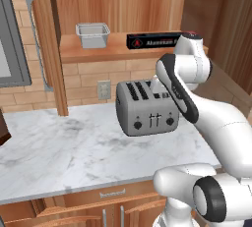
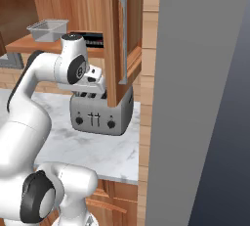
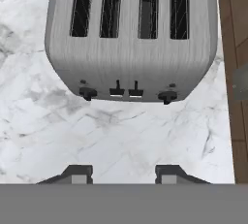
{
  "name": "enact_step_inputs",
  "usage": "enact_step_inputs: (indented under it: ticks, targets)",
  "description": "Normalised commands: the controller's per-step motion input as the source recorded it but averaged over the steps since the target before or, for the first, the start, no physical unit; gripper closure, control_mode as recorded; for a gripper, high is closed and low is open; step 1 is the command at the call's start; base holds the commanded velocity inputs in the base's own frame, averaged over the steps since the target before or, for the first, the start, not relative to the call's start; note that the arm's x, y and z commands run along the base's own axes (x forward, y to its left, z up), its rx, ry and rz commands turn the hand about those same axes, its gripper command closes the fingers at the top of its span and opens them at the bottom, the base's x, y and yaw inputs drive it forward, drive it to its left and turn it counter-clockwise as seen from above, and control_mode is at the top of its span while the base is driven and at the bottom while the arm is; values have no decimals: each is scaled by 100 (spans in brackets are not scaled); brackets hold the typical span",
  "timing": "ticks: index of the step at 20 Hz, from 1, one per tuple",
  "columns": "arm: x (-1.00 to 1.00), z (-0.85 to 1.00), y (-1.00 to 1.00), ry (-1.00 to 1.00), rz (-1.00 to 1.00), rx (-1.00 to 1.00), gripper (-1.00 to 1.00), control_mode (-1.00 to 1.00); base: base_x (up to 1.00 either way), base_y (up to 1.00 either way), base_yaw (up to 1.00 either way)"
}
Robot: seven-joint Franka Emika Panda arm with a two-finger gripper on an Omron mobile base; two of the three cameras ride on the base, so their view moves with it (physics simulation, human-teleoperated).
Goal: Retrieve the tupperware and aluminum foil from the cabinet and place them on the dining counter near the plate with steak and sweet potato to prepare for storing leftovers.
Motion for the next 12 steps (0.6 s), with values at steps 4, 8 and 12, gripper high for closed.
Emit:
enact_step_inputs:
  ticks: [4, 8, 12]
  targets:
    - [-4, 9, 0, -16, 0, -1, -100, -100, 0, 0, 0]
    - [-2, 42, 14, -48, 0, -5, -100, -100, 0, 0, 0]
    - [1, 43, 23, -46, 0, -3, -100, -100, 0, 0, 0]
